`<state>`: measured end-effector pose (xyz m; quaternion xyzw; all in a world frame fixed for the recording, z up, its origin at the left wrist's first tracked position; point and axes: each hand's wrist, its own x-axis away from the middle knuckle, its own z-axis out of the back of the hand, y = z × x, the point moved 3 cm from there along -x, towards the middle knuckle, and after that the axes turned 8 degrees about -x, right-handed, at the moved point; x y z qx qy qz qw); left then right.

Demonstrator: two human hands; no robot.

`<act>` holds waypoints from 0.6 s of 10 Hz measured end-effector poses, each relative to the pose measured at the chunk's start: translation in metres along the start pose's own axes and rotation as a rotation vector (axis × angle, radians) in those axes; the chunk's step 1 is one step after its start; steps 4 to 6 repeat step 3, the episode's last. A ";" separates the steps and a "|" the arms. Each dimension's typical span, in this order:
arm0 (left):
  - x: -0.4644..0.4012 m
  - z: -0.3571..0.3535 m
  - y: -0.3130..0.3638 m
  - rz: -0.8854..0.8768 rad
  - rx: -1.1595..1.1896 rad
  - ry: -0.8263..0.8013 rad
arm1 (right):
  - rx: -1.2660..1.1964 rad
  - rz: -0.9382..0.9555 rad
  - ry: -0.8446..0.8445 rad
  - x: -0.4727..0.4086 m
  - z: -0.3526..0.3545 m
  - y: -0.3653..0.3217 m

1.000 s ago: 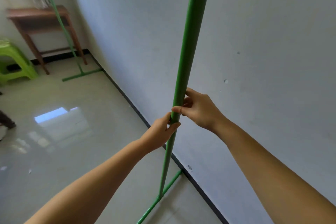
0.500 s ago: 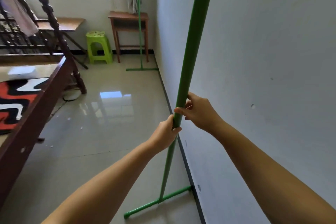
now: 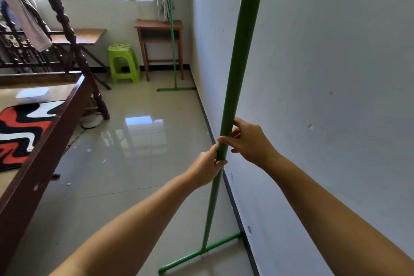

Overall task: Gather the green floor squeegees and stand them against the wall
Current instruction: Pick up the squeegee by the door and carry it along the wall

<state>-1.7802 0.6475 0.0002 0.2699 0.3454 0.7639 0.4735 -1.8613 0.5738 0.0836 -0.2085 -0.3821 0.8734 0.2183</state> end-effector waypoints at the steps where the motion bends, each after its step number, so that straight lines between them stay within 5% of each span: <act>1: 0.003 -0.001 -0.002 0.012 -0.002 -0.019 | -0.002 -0.029 0.001 0.003 0.000 -0.003; 6: 0.009 0.001 -0.007 -0.012 0.000 -0.069 | 0.048 -0.135 -0.078 0.014 0.017 -0.011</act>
